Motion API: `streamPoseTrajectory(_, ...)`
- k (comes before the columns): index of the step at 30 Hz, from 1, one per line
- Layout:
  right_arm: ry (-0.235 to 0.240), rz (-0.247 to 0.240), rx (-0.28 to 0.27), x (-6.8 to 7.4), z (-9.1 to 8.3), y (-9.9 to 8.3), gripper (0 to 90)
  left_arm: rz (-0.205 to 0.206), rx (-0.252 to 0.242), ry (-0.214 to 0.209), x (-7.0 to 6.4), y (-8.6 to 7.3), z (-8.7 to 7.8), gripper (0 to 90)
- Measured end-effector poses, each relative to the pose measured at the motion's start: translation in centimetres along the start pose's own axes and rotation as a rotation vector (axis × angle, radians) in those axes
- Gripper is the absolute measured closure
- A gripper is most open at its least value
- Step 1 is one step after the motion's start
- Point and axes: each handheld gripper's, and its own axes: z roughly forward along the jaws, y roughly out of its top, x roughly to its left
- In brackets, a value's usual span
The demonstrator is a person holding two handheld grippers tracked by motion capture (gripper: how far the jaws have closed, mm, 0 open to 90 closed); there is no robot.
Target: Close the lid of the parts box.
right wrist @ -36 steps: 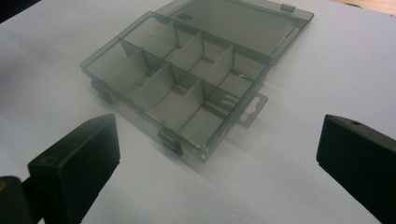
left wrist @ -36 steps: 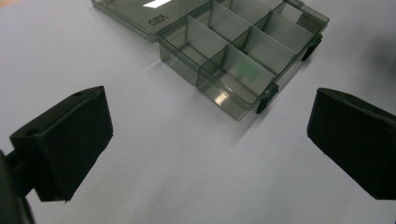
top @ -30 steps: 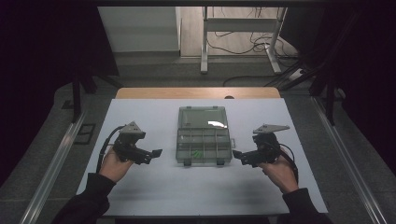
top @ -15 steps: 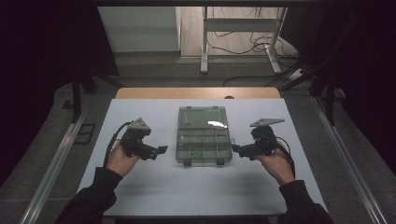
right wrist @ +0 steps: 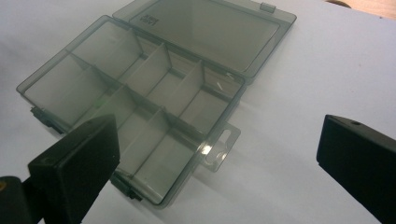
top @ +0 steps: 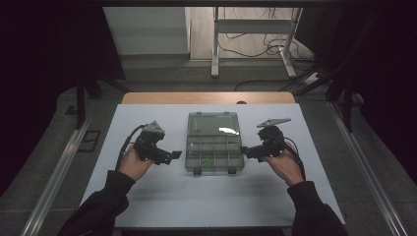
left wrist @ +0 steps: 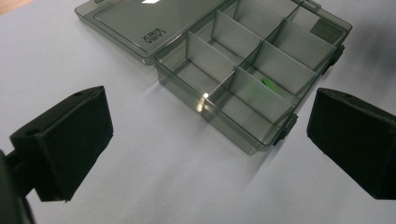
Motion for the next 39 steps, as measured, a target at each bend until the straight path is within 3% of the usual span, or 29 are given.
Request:
streamPoseTrajectory(17, -0.022, -0.004, 0.02, -0.9, 2.3, 1.7, 0.0, 0.012, 0.019, -0.012, 0.4, 0.9, 1.9, 0.8)
streamPoseTrajectory(26, -0.021, 0.028, 0.033, -1.4, 3.6, 2.9, 0.0, 0.009, 0.022, -0.014, 0.9, 1.2, 2.8, 0.9)
streamPoseTrajectory(33, -0.05, 0.03, 0.039, -1.9, 4.6, 3.6, 0.0, 0.005, 0.021, -0.022, 1.3, 1.4, 3.4, 0.9)
streamPoseTrajectory(39, -0.045, 0.036, 0.043, -2.6, 5.2, 4.1, 0.0, 0.002, 0.025, -0.026, 1.7, 1.7, 4.0, 0.7)
